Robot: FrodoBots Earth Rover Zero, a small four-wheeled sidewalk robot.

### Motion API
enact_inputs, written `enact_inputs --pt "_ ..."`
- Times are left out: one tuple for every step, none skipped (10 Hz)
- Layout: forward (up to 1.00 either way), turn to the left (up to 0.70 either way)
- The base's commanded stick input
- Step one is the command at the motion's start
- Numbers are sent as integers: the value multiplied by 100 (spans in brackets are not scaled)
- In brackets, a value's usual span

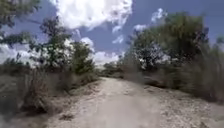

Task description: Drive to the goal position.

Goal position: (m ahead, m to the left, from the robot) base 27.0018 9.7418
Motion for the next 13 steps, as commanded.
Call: enact_inputs --pt "45 0" --pt "45 0" --pt "45 0" --pt "45 0" --pt "45 0" --pt "45 0" --pt "45 0" --pt "45 0" --pt "45 0" --pt "45 0" --pt "45 0" --pt "45 0" --pt "45 -1"
